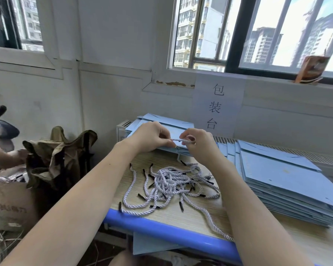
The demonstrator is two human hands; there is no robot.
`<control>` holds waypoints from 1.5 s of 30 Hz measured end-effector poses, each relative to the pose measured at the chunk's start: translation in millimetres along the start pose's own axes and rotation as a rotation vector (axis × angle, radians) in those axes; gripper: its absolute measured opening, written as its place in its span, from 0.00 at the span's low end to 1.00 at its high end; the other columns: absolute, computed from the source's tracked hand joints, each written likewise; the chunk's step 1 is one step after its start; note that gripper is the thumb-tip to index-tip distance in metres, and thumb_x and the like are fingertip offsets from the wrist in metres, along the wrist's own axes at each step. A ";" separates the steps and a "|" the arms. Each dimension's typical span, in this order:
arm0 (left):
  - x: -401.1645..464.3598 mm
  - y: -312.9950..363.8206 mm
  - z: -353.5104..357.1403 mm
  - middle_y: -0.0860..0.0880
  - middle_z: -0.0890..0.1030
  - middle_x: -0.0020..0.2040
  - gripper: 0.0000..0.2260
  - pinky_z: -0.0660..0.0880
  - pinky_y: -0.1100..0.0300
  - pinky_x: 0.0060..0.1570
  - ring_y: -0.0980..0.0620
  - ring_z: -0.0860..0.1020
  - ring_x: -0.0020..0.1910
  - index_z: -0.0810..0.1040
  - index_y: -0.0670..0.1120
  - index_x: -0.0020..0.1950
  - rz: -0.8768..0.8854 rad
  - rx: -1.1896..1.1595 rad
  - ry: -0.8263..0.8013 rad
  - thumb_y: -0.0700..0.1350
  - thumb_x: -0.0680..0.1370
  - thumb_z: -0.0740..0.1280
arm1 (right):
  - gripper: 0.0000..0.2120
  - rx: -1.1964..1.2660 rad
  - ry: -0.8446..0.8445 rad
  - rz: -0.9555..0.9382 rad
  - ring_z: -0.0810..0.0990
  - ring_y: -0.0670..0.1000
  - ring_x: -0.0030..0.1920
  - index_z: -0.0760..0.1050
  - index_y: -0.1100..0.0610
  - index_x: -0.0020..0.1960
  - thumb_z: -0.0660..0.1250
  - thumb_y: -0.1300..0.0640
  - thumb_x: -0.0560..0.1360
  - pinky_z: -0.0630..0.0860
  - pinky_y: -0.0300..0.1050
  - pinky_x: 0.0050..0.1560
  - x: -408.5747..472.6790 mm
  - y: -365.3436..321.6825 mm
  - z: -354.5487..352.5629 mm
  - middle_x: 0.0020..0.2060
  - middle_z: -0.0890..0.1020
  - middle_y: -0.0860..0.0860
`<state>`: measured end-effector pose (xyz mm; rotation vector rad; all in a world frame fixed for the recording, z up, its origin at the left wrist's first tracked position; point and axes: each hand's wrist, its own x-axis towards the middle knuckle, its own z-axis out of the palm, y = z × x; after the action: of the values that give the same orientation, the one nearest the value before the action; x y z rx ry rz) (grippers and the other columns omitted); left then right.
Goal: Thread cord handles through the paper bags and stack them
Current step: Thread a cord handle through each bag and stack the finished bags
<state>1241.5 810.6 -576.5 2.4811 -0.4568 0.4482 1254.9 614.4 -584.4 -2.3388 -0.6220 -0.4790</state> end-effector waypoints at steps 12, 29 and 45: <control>-0.4 2.6 0.3 0.51 0.78 0.31 0.12 0.68 0.55 0.37 0.51 0.73 0.35 0.84 0.47 0.39 0.030 0.070 0.012 0.56 0.74 0.74 | 0.07 -0.066 -0.064 -0.089 0.75 0.50 0.44 0.79 0.55 0.49 0.67 0.66 0.78 0.68 0.34 0.39 3.9 1.7 5.2 0.43 0.79 0.49; -0.2 6.9 5.0 0.51 0.75 0.29 0.14 0.67 0.54 0.35 0.51 0.71 0.33 0.82 0.46 0.38 0.077 0.143 0.073 0.56 0.75 0.72 | 0.04 -0.023 -0.020 0.013 0.72 0.46 0.38 0.83 0.55 0.51 0.70 0.56 0.79 0.63 0.30 0.33 2.2 -2.4 0.1 0.40 0.78 0.51; 0.6 9.9 14.6 0.56 0.71 0.28 0.12 0.60 0.56 0.36 0.48 0.70 0.35 0.83 0.47 0.42 0.115 0.185 0.268 0.54 0.78 0.69 | 0.12 0.038 -0.184 0.021 0.71 0.49 0.39 0.76 0.54 0.43 0.62 0.52 0.83 0.66 0.45 0.39 0.6 -0.9 -11.8 0.38 0.75 0.49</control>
<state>1241.1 794.3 -583.0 2.5270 -0.4668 0.8925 1252.9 607.2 -575.2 -2.3675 -0.6849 -0.2422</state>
